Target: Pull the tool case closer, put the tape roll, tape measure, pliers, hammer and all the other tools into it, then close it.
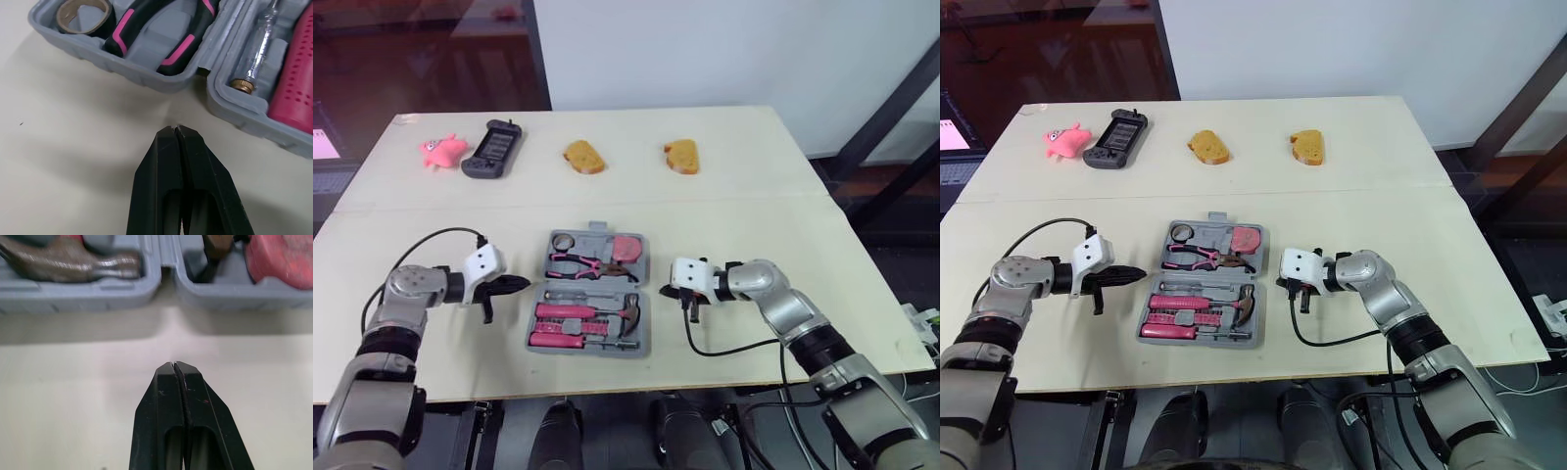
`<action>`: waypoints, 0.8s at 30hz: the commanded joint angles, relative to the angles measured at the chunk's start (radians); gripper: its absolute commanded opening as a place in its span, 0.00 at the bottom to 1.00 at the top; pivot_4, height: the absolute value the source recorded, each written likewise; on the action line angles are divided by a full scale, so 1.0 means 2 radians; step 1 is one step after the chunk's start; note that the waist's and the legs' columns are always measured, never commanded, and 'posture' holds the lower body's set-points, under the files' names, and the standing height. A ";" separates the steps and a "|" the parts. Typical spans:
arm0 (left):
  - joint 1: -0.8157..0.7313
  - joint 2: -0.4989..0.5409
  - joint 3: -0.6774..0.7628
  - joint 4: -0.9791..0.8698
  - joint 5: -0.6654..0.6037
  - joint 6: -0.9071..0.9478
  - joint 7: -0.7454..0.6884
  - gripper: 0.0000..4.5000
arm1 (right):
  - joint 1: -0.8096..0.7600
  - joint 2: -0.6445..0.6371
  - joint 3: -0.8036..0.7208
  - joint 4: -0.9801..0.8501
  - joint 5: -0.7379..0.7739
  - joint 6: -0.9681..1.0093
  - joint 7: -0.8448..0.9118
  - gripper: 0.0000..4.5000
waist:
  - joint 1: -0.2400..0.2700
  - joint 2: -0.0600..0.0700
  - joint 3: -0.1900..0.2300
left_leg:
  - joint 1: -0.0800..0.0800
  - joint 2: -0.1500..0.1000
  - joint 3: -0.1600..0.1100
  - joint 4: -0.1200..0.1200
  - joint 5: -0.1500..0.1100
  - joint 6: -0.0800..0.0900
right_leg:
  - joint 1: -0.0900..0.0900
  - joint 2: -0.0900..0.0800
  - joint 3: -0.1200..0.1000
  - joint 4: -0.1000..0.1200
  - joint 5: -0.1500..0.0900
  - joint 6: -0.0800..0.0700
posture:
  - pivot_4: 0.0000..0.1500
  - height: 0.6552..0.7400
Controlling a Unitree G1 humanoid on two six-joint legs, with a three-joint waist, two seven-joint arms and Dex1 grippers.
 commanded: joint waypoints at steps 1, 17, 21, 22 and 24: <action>-0.021 -0.007 -0.002 0.023 0.010 -0.018 0.008 0.01 | -0.013 0.015 -0.005 0.005 -0.002 -0.017 -0.002 0.00 | 0.000 0.000 0.000 | 0.000 0.000 0.000 0.000 0.000 0.000 | 0.000 0.000 0.000 0.000 0.000 0.000 | 1.00 1.00; -0.026 -0.053 -0.006 0.029 0.006 0.002 -0.034 0.01 | -0.031 0.067 0.001 0.012 -0.009 -0.016 -0.001 0.00 | 0.001 0.000 0.000 | 0.000 0.000 0.000 0.000 0.000 0.000 | 0.001 0.000 0.000 0.000 0.000 0.000 | 1.00 1.00; -0.010 -0.051 -0.003 0.013 0.001 0.010 -0.040 0.01 | -0.029 0.072 0.001 0.003 -0.008 -0.010 0.001 0.00 | 0.001 0.000 0.000 | 0.000 0.000 0.000 0.000 0.000 0.000 | 0.001 0.000 0.000 0.000 0.000 0.000 | 1.00 1.00; -0.006 -0.050 -0.003 0.008 0.000 0.012 -0.041 0.01 | -0.028 0.073 0.001 0.001 -0.007 -0.008 0.002 0.00 | 0.000 0.000 0.000 | 0.000 0.000 0.000 0.000 0.000 0.000 | 0.001 0.000 0.000 0.000 0.000 0.000 | 1.00 1.00; 0.011 -0.046 -0.003 -0.013 -0.006 0.020 -0.051 0.01 | -0.022 0.076 0.003 -0.014 -0.005 0.001 0.006 0.00 | -0.001 0.000 0.000 | 0.000 0.000 0.000 0.000 0.000 0.000 | 0.001 0.000 0.000 0.000 0.000 0.000 | 1.00 1.00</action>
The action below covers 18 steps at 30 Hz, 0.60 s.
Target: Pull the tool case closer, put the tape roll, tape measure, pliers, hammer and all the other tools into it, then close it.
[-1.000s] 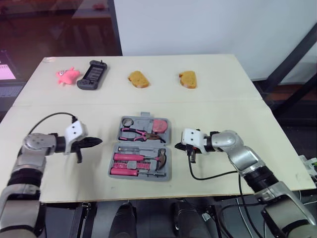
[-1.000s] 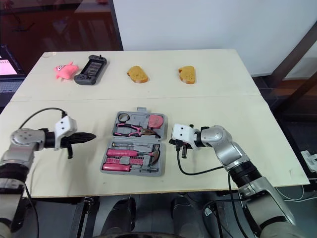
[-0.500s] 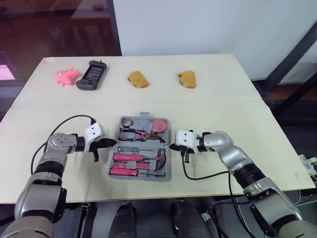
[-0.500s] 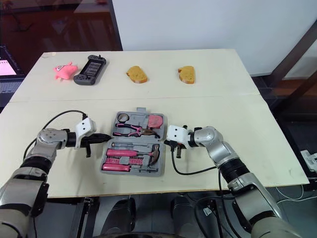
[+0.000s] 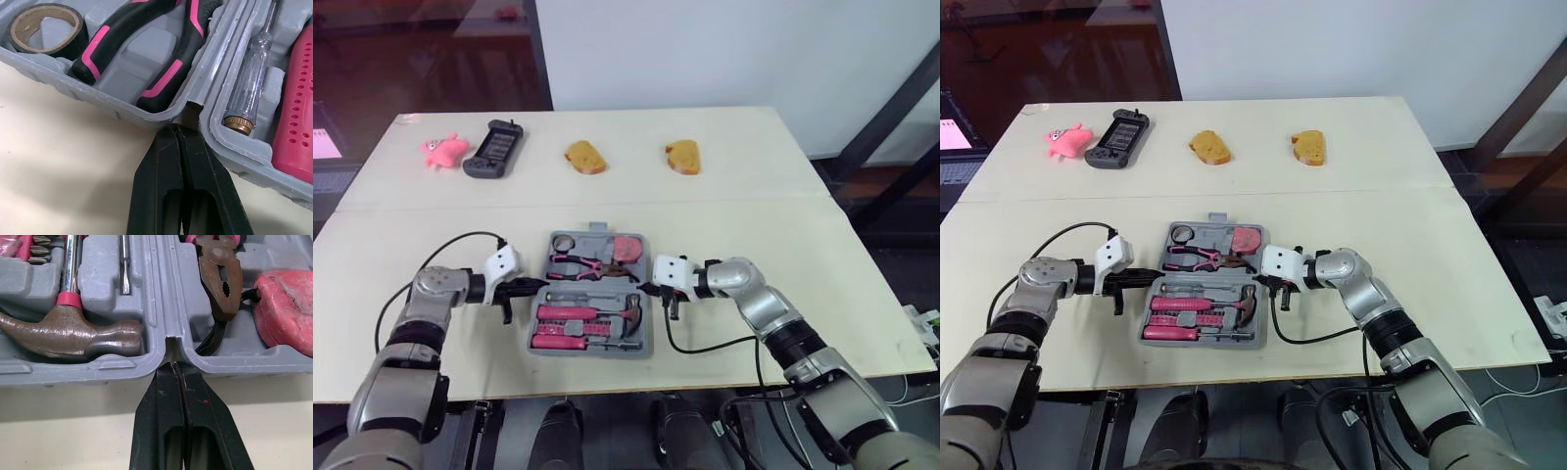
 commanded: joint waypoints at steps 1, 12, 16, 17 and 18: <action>0.027 -0.003 -0.005 -0.046 -0.014 0.008 -0.029 0.01 | 0.001 0.017 0.003 -0.047 0.011 0.008 0.008 0.00 | -0.001 0.000 0.000 | 0.000 0.000 0.000 0.000 0.000 0.000 | 0.000 0.000 0.000 0.000 0.000 0.000 | 1.00 1.00; 0.107 0.003 -0.001 -0.160 -0.033 0.052 -0.021 0.01 | 0.049 0.012 0.012 -0.138 0.015 0.070 0.023 0.00 | 0.000 0.000 0.000 | 0.000 0.000 0.000 0.000 0.000 0.000 | 0.000 0.000 0.000 0.000 0.000 0.000 | 1.00 1.00; 0.144 0.007 0.007 -0.213 -0.047 0.082 -0.011 0.01 | 0.060 0.009 0.011 -0.165 0.016 0.093 0.025 0.00 | -0.001 0.000 0.000 | 0.000 0.000 0.000 0.000 0.000 0.000 | 0.000 0.000 0.000 0.000 0.000 0.000 | 1.00 1.00; 0.158 0.009 0.010 -0.231 -0.050 0.088 -0.008 0.01 | 0.064 0.008 0.011 -0.171 0.017 0.099 0.026 0.00 | -0.001 0.000 0.000 | 0.000 0.000 0.000 0.000 0.000 0.000 | 0.000 0.000 0.000 0.000 0.000 0.000 | 1.00 1.00; 0.172 0.012 0.012 -0.247 -0.053 0.093 -0.004 0.01 | 0.067 0.007 0.010 -0.178 0.019 0.107 0.027 0.00 | -0.002 0.000 0.000 | 0.000 0.000 0.000 0.000 0.000 0.000 | 0.000 0.000 0.000 0.000 0.000 0.000 | 1.00 1.00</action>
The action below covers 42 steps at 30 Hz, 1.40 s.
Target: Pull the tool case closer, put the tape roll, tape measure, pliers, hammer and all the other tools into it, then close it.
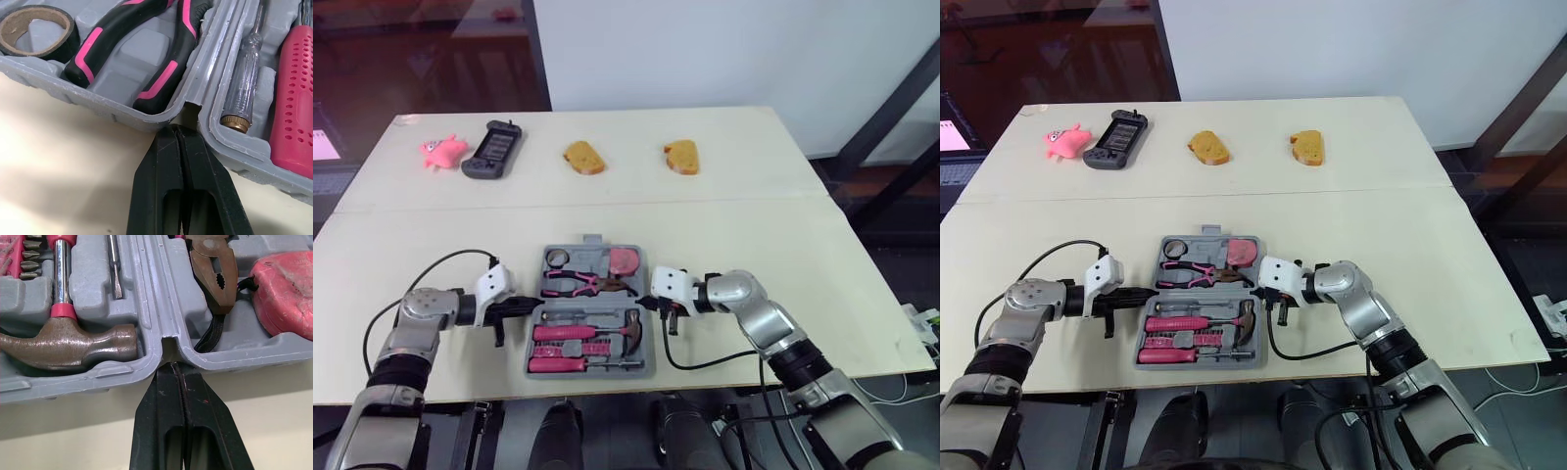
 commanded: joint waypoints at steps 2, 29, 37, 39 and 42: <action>0.054 -0.002 -0.006 -0.077 -0.021 0.028 0.002 0.01 | 0.010 0.011 0.012 -0.065 0.021 0.014 0.013 0.00 | 0.001 0.000 0.000 | 0.000 0.000 0.000 0.000 0.000 0.000 | 0.000 0.000 0.000 0.000 0.000 0.000 | 1.00 1.00; 0.063 0.006 0.005 -0.097 -0.031 0.058 0.037 0.01 | 0.010 -0.025 -0.006 -0.062 0.021 0.032 0.032 0.00 | 0.009 0.000 0.000 | 0.000 0.000 0.000 0.000 0.000 0.000 | 0.001 0.000 0.000 0.000 0.000 0.000 | 1.00 1.00; 0.118 0.038 0.114 -0.161 -0.149 0.133 0.028 0.01 | 0.027 -0.117 -0.083 -0.106 0.102 0.100 0.083 0.00 | 0.013 0.000 0.000 | 0.000 0.000 0.000 0.000 0.000 0.000 | 0.000 0.000 0.000 0.000 0.000 0.000 | 1.00 1.00; 0.139 0.043 0.136 -0.203 -0.184 0.158 0.022 0.01 | 0.022 -0.118 -0.107 -0.109 0.129 0.128 0.080 0.00 | 0.012 0.000 0.000 | 0.000 0.000 0.000 0.000 0.000 0.000 | 0.000 0.000 0.000 0.000 0.000 0.000 | 1.00 1.00; 0.186 0.041 0.145 -0.292 -0.234 0.202 0.010 0.00 | 0.009 -0.105 -0.139 -0.116 0.172 0.177 0.065 0.18 | 0.012 0.001 0.000 | 0.000 0.000 0.000 0.000 0.000 0.000 | 0.000 0.000 0.000 -0.001 0.000 0.000 | 1.00 1.00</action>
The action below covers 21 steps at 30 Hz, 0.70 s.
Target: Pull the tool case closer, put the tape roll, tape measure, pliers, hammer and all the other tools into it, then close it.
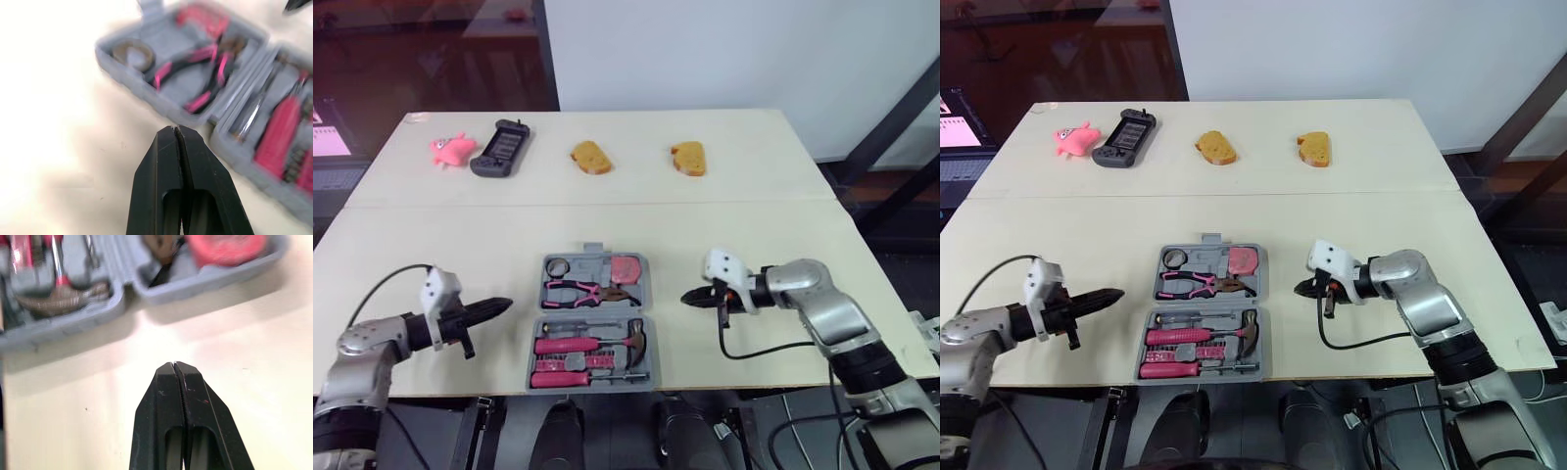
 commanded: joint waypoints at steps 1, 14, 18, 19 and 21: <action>0.049 0.006 0.004 -0.109 -0.054 0.041 -0.021 0.00 | -0.023 0.018 -0.041 -0.026 0.059 0.070 -0.018 0.28 | -0.001 0.000 0.000 | 0.000 0.000 0.000 0.000 0.000 0.000 | 0.000 0.000 0.000 0.000 0.000 0.000 | 1.00 1.00; 0.137 -0.034 -0.123 -0.242 0.018 0.051 0.066 0.00 | -0.096 0.118 -0.097 0.059 0.148 0.319 -0.167 0.98 | 0.001 0.000 0.000 | 0.000 0.000 0.000 0.000 0.000 0.000 | 0.000 0.000 0.000 -0.001 0.000 0.000 | 1.00 1.00; 0.129 -0.042 -0.135 -0.220 0.048 0.033 0.094 0.00 | -0.105 0.134 -0.097 0.102 0.151 0.307 -0.187 0.98 | 0.000 0.001 0.000 | 0.000 0.000 0.000 0.000 0.000 0.000 | 0.000 0.000 0.000 -0.001 -0.001 -0.002 | 1.00 1.00; 0.127 -0.043 -0.141 -0.210 0.059 0.025 0.098 0.00 | -0.109 0.143 -0.097 0.117 0.151 0.301 -0.191 0.98 | 0.000 0.001 0.000 | 0.000 0.000 0.000 0.000 0.000 0.000 | -0.001 0.000 0.000 -0.001 -0.001 -0.002 | 1.00 1.00; 0.126 -0.046 -0.150 -0.196 0.070 0.017 0.101 0.00 | -0.117 0.154 -0.094 0.141 0.149 0.288 -0.197 0.98 | -0.002 0.001 0.000 | 0.000 0.000 0.000 0.000 0.000 0.000 | -0.001 0.000 0.000 -0.001 0.000 0.000 | 1.00 1.00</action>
